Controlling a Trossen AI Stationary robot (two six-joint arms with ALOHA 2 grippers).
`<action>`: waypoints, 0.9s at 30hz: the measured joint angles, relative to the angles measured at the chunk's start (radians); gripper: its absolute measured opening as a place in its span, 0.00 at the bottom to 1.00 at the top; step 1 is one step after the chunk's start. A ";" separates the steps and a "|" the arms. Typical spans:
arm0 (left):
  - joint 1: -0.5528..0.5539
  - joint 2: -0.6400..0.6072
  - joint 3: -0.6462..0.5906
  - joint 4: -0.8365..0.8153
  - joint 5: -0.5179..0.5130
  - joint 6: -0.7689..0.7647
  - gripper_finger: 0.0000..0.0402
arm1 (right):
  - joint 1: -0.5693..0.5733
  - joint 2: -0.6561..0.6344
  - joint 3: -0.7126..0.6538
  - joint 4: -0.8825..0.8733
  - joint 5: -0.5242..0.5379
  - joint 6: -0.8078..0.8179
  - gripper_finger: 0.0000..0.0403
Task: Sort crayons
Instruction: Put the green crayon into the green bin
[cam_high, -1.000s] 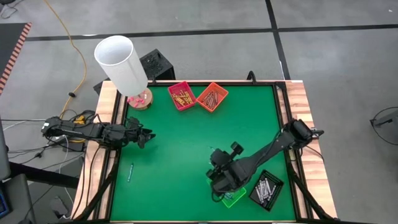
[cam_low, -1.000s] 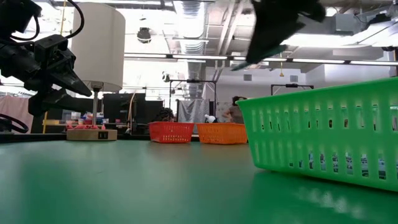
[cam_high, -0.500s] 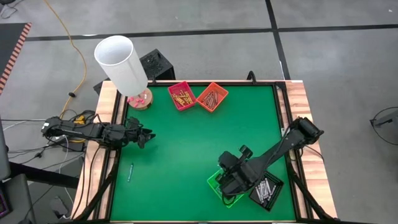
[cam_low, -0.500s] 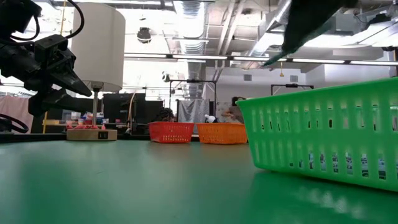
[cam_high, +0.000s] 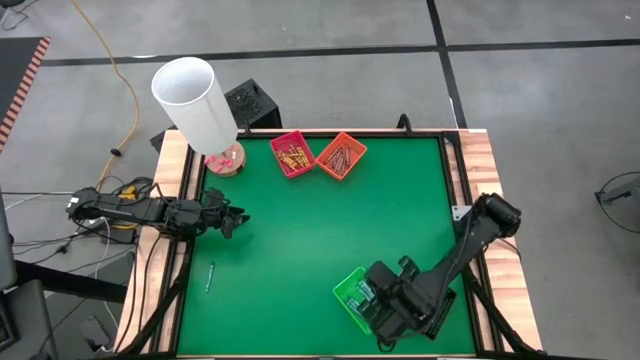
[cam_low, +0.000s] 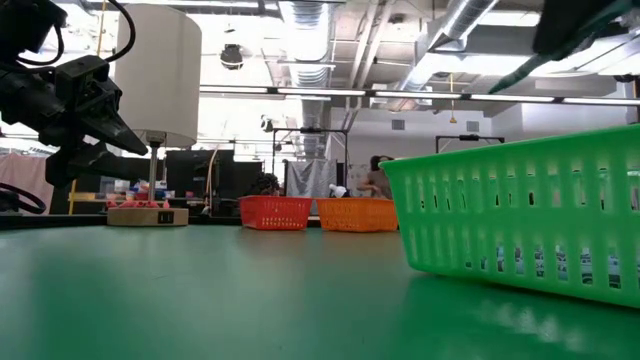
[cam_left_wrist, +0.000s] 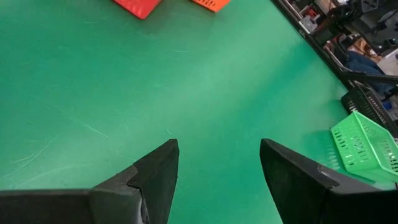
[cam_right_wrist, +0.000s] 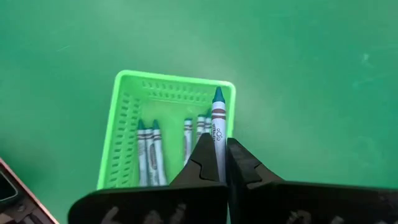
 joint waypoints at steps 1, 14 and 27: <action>0.000 0.000 0.000 0.000 0.000 0.000 0.54 | 0.011 0.009 0.000 0.003 0.001 0.016 0.01; 0.000 0.000 0.000 0.000 0.000 0.000 0.54 | 0.031 0.118 -0.001 0.114 -0.027 0.058 0.01; 0.000 0.000 0.000 0.000 0.000 0.000 0.54 | 0.037 0.118 -0.001 0.121 -0.027 0.056 0.05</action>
